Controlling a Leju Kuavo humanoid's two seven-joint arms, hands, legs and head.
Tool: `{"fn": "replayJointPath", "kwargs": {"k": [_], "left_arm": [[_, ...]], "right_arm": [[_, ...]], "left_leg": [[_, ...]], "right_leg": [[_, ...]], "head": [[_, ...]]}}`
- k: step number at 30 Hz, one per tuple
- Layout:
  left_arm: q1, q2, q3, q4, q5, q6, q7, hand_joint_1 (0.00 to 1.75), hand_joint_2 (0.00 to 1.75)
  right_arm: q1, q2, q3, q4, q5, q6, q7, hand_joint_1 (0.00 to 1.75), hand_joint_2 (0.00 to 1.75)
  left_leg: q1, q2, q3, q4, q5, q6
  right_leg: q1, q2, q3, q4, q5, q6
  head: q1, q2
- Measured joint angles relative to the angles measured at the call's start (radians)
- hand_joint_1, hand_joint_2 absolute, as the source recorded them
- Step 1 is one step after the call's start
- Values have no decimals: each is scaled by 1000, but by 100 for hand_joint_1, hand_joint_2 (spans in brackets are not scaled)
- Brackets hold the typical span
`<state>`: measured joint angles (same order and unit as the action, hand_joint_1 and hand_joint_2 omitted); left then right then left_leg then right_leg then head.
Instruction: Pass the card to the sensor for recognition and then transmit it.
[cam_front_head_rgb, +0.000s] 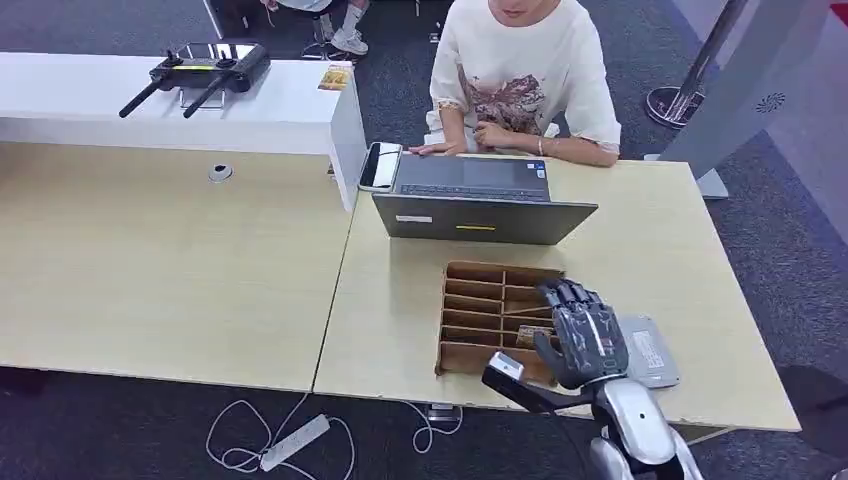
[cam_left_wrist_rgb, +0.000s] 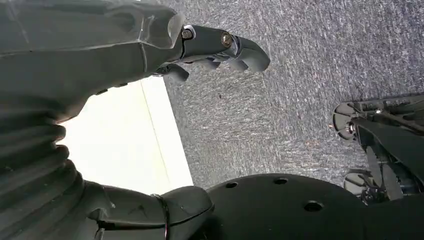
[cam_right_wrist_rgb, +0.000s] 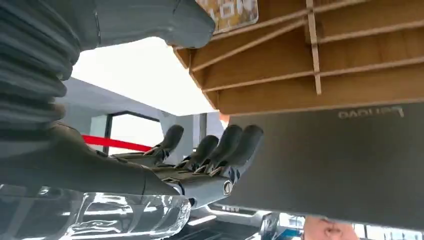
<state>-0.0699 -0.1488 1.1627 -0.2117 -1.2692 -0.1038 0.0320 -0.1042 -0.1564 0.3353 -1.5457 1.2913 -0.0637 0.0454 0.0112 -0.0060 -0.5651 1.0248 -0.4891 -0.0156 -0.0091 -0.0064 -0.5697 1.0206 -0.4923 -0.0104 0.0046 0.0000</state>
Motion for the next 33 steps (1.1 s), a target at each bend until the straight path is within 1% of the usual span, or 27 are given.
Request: {"fn": "replayJointPath", "kwargs": {"k": [1,3,4,7,10,14,17,19,20,21,22,23,25,27,28,30,31,33], "left_arm": [[0,0,0,0,0,0,0,0,175],[0,0,0,0,0,0,0,0,175],[0,0,0,0,0,0,0,0,175],[0,0,0,0,-1,0,-3,0,175],[0,0,0,0,-3,0,-5,0,175],[1,0,0,0,-3,0,-6,0,175],[1,0,0,0,-3,0,-6,0,175],[1,0,0,0,-3,0,-9,0,175],[1,0,0,0,-3,0,-9,0,175],[1,0,0,0,-3,0,-9,0,175],[1,0,0,0,-3,0,-10,0,0],[1,0,0,0,-4,0,-10,0,0],[1,0,0,0,-14,0,-12,0,0],[1,0,-2,0,-29,0,-13,0,0],[1,0,-3,0,-30,0,-13,0,0],[1,0,-3,0,-31,0,-16,0,0],[1,0,-3,0,-31,0,-18,0,0],[2,0,-3,0,-31,0,-20,0,0]], "right_arm": [[0,0,1,6,1,-2,2,68,175],[0,0,2,16,3,-6,4,80,175],[0,0,2,20,3,-9,4,80,175],[-1,0,3,31,4,-15,2,87,175],[-2,0,6,42,5,-23,-1,86,175],[-6,0,6,54,5,-27,-1,91,175],[-12,0,6,62,5,-27,-1,87,175],[-13,0,6,65,5,-29,-1,80,175],[-14,0,6,67,4,-29,-1,80,175],[-14,0,6,69,4,-31,-1,70,175],[-14,0,6,70,4,-31,0,68,175],[-14,0,6,72,5,-31,1,68,175],[-14,0,6,75,5,-33,4,58,175],[-14,0,6,78,5,-36,4,56,175],[-14,0,6,79,5,-37,4,59,175],[-14,0,6,80,8,-45,7,59,175],[-14,0,6,82,11,-45,9,66,175],[-14,0,6,85,16,-45,13,63,175]], "left_leg": [[0,0,0,0,0,0],[0,0,0,0,0,0],[0,0,0,0,0,0],[0,0,0,0,0,0],[0,0,0,0,0,0],[0,0,0,0,0,0],[0,0,0,0,0,0],[0,0,0,0,0,0],[0,0,0,0,0,0],[0,0,0,0,0,0],[0,0,0,0,0,0],[0,0,0,0,0,0],[0,0,0,0,0,0],[0,0,0,0,0,0],[0,0,0,0,0,0],[0,0,0,0,0,0],[0,0,0,0,0,0],[0,0,0,0,0,0]], "right_leg": [[0,0,0,0,0,0],[0,0,0,0,0,0],[0,0,0,0,0,0],[0,0,0,0,0,0],[0,0,0,0,0,0],[0,0,0,0,0,0],[0,0,0,0,0,0],[0,0,0,0,0,0],[0,0,0,0,0,0],[0,0,0,0,0,0],[0,0,0,0,0,0],[0,0,0,0,0,0],[0,0,0,0,0,0],[0,0,0,0,0,0],[0,0,0,0,0,0],[0,0,0,0,0,0],[0,0,0,0,0,0],[0,0,0,0,0,0]], "head": [[0,0],[0,0],[0,0],[0,0],[0,0],[0,0],[0,0],[0,0],[0,0],[0,0],[0,0],[0,0],[0,0],[0,0],[0,0],[0,0],[0,0],[0,0]]}}
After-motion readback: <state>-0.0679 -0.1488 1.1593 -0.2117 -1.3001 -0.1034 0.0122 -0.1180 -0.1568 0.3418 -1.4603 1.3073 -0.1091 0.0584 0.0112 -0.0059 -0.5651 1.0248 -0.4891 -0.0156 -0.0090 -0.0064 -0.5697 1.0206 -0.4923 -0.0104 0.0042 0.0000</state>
